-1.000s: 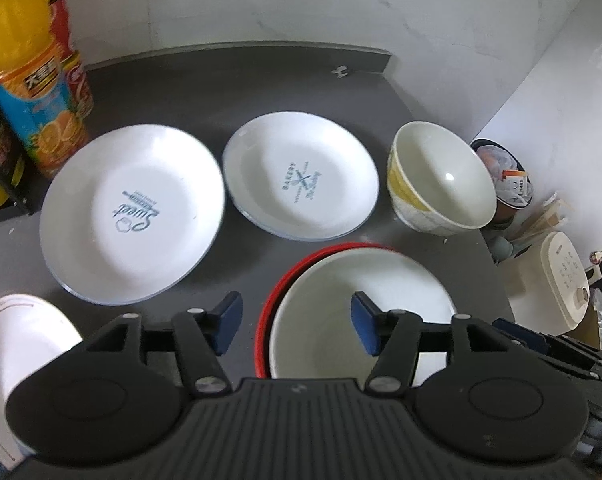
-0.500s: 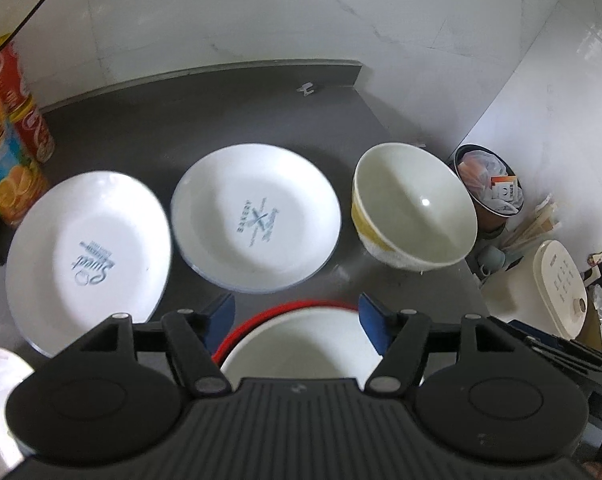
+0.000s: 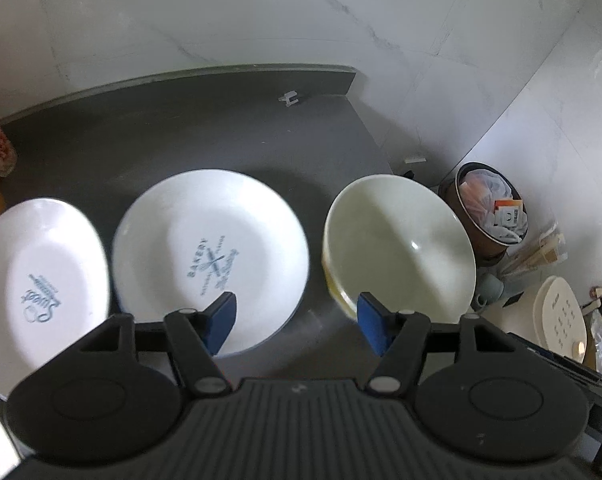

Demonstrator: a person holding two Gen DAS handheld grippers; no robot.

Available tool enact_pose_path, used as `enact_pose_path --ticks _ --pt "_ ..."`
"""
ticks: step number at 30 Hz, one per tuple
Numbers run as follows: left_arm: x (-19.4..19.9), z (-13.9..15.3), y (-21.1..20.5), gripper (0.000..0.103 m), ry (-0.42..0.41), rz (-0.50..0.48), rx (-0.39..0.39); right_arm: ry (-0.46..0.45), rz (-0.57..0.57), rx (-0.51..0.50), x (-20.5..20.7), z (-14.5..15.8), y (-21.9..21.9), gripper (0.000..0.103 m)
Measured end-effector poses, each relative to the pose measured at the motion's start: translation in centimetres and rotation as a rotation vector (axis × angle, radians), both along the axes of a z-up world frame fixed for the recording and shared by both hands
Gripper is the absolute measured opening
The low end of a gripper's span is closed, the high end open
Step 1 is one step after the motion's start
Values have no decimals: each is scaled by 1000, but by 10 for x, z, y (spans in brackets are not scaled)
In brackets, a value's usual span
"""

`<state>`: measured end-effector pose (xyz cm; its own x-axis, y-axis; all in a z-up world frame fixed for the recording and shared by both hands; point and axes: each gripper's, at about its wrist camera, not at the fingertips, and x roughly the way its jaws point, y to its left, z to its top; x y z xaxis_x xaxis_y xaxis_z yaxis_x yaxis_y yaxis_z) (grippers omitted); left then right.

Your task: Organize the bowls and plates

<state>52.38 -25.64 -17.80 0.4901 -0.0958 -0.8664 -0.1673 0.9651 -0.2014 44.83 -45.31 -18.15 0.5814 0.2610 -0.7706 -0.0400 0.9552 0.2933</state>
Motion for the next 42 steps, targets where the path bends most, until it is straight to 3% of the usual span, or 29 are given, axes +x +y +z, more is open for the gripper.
enact_pose_path --ticks 11,21,24,27,42 --pt "40 -24 -12 52 41 15 -14 27 6 27 33 -18 -6 42" --pt "61 -54 -9 19 113 88 -82 92 -14 63 54 -38 -5 27" --pt "64 -55 -12 7 120 71 -101 88 -1 68 57 -40 -2 17" --pt "63 -51 -14 6 120 77 -96 73 5 23 55 -34 4 16" --pt "13 9 13 6 6 86 -138 -56 59 8 12 25 27 16"
